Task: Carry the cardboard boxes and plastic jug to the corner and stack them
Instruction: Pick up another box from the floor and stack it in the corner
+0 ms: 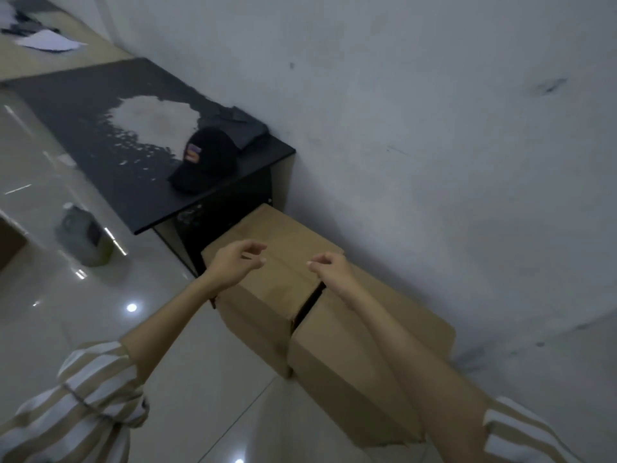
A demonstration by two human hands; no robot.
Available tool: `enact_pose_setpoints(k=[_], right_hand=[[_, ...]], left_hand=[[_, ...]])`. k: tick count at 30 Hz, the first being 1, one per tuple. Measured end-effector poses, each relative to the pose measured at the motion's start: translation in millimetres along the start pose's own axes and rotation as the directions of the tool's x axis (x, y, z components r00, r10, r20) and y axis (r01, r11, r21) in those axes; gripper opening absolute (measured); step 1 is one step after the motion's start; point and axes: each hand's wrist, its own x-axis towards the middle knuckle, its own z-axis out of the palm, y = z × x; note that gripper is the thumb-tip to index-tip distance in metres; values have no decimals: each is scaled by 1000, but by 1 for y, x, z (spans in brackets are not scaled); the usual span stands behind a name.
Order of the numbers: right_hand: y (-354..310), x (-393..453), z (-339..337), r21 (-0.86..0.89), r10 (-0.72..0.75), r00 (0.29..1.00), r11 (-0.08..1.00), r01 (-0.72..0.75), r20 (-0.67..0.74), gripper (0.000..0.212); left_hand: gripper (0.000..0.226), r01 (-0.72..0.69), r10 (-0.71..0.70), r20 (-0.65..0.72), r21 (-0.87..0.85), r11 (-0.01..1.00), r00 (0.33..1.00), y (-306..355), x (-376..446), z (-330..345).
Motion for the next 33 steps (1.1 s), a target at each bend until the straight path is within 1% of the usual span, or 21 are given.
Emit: enact_pose_setpoints(k=[2,4,7,11,15,20,24,27,33], right_hand=[[-20,-3,33,-24,-18,998,1000,19,61,10],[-47,-3,71,-33,-55,992,998,59,112,10],[-91,-5,138,-30,-109,982,993,115,151,18],[-147,-11,242,-51,-103,972,992,116,210,25],[-214,-22,344,-74,-118,943,986,148,310,15],[-297,-37,445,-73,-183,882,969,237,434,26],[-347,-30,509,-74,-211,858,958,277,469,25],[-384,-21,568,-70,-211,834,956,284,510,30],[-447,31,682,-95,-206,787,944,317,582,31]], left_hand=[[35,34,-35,-19,-38,999,999,-21,-14,-26],[33,55,-57,-65,-35,998,996,-46,-29,-58],[32,110,-114,-151,-30,993,982,-94,-51,-119],[33,174,-188,-196,-87,981,962,-171,-88,-216],[36,230,-264,-231,-164,959,937,-245,-129,-308],[33,261,-331,-307,-248,933,892,-317,-163,-404],[37,268,-359,-333,-288,919,872,-357,-172,-459],[40,299,-402,-364,-307,903,840,-397,-173,-504],[45,353,-495,-396,-379,855,774,-478,-141,-589]])
